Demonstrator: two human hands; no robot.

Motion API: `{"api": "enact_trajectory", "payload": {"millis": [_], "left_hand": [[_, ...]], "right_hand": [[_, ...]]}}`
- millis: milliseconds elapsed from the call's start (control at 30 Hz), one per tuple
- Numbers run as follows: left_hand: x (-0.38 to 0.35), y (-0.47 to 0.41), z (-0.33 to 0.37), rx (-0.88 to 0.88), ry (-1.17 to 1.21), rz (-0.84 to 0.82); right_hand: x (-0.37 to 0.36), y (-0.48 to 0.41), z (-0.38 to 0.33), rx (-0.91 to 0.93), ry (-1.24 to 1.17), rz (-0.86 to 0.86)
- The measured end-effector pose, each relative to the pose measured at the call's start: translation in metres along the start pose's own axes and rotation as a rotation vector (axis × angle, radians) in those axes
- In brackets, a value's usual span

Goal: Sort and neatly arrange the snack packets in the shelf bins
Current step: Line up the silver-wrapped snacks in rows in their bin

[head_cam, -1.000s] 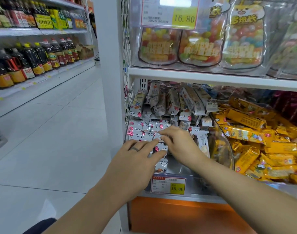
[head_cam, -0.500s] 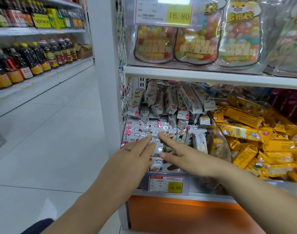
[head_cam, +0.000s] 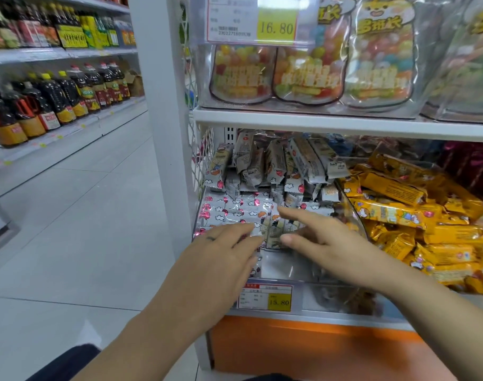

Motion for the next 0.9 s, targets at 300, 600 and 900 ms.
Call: {"api": "enact_trajectory", "payload": {"millis": [300,600,900], "left_hand": [[-0.017,-0.054,0.052,0.216,0.316,-0.293],[-0.079,-0.093,0.073,0.545,0.459,-0.625],[-0.079,-0.103,0.078,0.609,0.648,-0.502]], "right_hand": [[0.061,0.041,0.048,0.257,0.402,0.408],[0.063,0.047,0.072,0.291,0.162,0.359],[0.067,0.051,0.070,0.263,0.092,0.357]]}}
Point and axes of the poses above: each hand's wrist, its own y-axis away from the middle knuckle, its own x-axis out of the back of the hand, z = x × y, the point moved 4 cm from there along -y, towards the middle knuckle, and after that the axes turned 6 degrees about -y, right-handed, at the moved point
